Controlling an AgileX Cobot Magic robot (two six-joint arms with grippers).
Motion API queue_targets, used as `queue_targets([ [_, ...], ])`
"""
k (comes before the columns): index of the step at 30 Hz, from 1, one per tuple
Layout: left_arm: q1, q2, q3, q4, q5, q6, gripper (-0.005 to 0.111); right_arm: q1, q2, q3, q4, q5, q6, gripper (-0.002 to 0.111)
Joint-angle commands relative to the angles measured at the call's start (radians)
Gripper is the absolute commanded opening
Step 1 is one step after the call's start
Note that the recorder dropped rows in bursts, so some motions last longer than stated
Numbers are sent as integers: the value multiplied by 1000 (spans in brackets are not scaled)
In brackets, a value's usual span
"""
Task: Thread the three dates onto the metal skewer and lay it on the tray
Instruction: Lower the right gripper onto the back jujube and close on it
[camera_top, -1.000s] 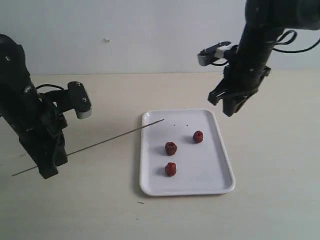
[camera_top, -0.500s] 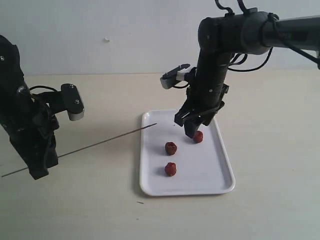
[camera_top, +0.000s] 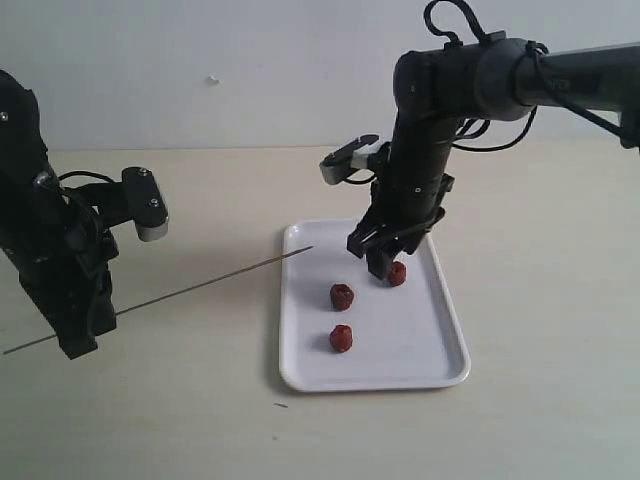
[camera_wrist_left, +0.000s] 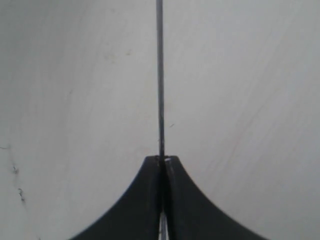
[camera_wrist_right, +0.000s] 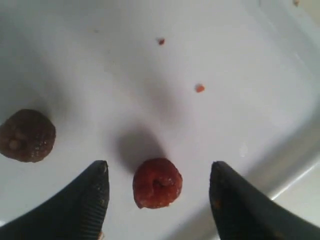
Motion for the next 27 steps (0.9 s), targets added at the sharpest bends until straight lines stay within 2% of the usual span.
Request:
queue_targets([
  [1,2,-2,4,-13,-3,-1,0,0,26,-7,-5,-9,-9,58],
  [7,2,-2,4,-13,-5,-1,0,0,30,-7,-5,44,-42,58],
  [27,2,-2,4,-16,-17,0,0,0,72,-7,-5,22,-72,58],
])
